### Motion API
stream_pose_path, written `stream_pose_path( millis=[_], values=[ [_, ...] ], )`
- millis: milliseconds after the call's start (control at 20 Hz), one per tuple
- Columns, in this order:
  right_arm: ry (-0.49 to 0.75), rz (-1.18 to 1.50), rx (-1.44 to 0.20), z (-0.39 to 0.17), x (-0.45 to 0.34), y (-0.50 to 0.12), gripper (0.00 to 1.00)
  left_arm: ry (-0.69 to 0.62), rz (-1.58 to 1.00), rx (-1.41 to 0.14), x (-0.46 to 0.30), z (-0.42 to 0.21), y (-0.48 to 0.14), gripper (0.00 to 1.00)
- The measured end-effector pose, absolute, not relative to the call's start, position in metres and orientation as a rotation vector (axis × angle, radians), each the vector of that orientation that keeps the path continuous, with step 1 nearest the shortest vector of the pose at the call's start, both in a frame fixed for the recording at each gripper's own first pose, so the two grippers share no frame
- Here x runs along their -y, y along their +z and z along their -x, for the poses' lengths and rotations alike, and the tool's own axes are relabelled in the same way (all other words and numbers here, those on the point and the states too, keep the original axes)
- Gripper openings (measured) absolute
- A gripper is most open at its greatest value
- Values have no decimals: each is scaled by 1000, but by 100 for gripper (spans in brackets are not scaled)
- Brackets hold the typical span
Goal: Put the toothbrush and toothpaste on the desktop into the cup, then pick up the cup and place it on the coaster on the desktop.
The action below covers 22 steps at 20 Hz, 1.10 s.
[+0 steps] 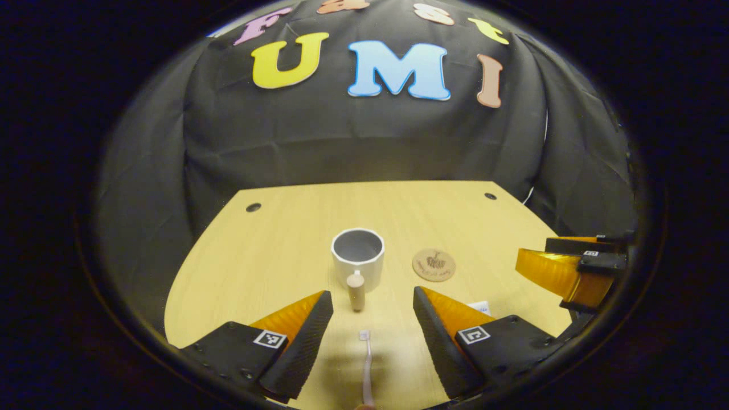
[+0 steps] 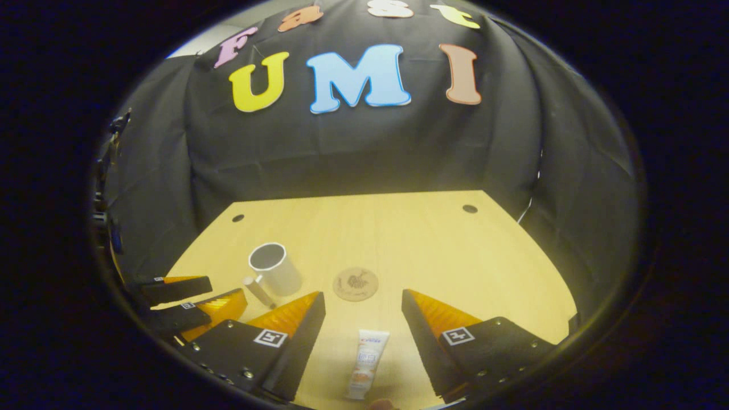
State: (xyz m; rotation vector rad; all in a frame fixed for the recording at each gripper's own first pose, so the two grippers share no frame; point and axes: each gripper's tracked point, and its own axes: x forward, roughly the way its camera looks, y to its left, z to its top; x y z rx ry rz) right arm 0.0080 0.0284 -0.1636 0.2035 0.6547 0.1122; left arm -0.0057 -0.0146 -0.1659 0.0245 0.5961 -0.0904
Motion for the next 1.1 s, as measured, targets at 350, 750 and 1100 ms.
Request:
stream_pose_path(
  millis=[350, 750, 1100],
  values=[
    [136, -199, -891, 6, -41, -222, 83, -69, -10, -809, 2, 16, -220, 94],
    [127, -246, -1126, 28, -53, -270, 84, -56, 70, -1129, 0, 51, -282, 95],
    [147, -266, -1290, 54, -66, -299, 84, -43, 44, -1267, -3, 67, -309, 100]
  ],
)
